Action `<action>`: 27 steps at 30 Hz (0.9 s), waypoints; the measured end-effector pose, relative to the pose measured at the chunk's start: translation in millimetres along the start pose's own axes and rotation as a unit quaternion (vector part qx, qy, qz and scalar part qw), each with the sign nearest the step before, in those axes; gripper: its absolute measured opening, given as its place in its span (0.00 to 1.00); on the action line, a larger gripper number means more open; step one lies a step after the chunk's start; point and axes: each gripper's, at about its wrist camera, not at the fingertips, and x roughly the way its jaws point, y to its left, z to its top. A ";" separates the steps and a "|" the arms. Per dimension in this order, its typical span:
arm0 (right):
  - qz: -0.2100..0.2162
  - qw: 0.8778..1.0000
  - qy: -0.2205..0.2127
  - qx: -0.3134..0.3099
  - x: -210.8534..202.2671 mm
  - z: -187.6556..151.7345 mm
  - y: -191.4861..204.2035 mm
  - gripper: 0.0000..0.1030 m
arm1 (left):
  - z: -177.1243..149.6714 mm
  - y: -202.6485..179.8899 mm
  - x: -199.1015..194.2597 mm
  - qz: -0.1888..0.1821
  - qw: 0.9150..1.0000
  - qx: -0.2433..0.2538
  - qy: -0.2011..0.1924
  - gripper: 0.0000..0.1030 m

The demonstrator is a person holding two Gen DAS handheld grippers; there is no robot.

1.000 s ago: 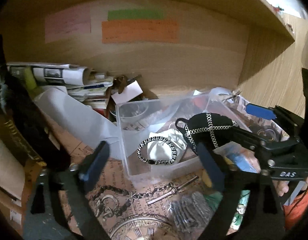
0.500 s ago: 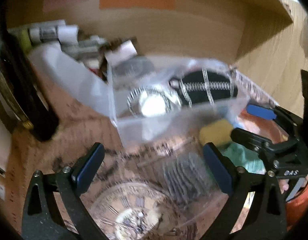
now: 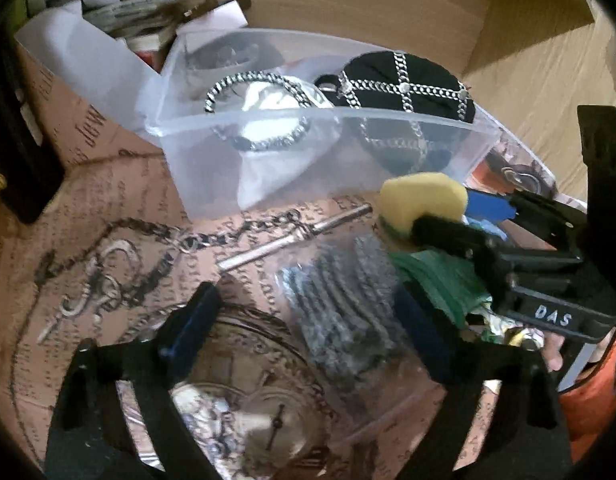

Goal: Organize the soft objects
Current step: 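Grasp the yellow sponge with the right tool while the left tool grasps the steel wool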

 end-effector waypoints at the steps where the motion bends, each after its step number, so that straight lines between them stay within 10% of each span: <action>1: 0.000 1.000 -0.002 0.003 -0.9 -0.1 -1.0 0.43 | 0.1 -0.9 -0.9 -0.001 1.000 0.002 -0.004 0.75; 10: -0.006 0.999 -0.041 0.012 -25.7 0.0 -4.1 0.33 | -6.7 -9.2 -11.0 -0.019 0.999 0.020 -0.017 0.27; 27: -0.013 0.989 -0.150 0.002 -85.4 29.5 2.5 0.32 | 36.3 9.0 -91.3 0.006 0.989 0.014 -0.149 0.24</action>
